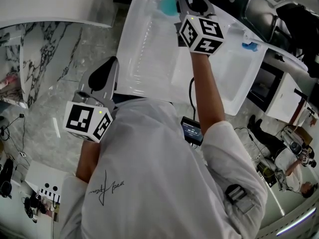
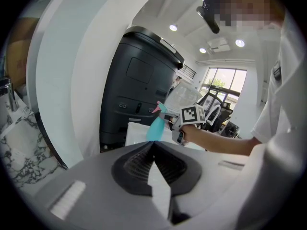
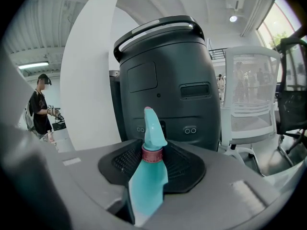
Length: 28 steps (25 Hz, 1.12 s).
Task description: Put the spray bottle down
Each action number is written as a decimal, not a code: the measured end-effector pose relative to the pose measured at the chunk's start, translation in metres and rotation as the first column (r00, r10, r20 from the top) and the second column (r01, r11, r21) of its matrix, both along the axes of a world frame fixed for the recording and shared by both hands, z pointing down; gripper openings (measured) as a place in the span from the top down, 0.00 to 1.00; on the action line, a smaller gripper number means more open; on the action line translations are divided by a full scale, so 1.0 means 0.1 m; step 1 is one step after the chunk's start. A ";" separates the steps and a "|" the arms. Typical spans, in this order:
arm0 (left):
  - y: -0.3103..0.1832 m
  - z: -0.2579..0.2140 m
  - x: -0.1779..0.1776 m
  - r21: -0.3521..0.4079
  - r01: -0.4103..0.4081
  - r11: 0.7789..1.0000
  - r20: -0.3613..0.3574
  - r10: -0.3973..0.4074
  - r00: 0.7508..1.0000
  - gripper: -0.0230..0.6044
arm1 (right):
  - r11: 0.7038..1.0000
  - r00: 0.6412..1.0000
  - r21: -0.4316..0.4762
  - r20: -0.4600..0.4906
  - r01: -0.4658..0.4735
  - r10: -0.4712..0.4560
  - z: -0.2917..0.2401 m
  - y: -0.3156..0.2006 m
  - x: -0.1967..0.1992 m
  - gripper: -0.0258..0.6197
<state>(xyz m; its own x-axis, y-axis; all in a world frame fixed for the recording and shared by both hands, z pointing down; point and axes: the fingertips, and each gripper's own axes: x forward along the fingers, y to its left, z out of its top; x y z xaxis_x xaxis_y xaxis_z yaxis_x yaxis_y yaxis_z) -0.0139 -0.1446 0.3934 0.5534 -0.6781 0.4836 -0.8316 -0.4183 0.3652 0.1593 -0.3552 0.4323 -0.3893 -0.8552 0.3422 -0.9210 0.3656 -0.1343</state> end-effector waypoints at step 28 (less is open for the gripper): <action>-0.04 0.00 -0.05 0.004 -0.006 1.000 -0.016 0.006 1.000 0.95 | 0.997 0.998 0.080 -0.060 0.021 -0.016 0.12 0.24 -0.11 0.75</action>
<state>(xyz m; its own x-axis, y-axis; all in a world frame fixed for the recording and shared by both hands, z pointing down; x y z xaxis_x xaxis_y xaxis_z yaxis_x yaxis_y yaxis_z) -0.0192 -0.1481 0.3930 0.5652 -0.6766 0.4719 -0.8231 -0.4248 0.3768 0.1482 -0.3307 0.4439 -0.3861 -0.8738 0.2955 -0.9196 0.3897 -0.0493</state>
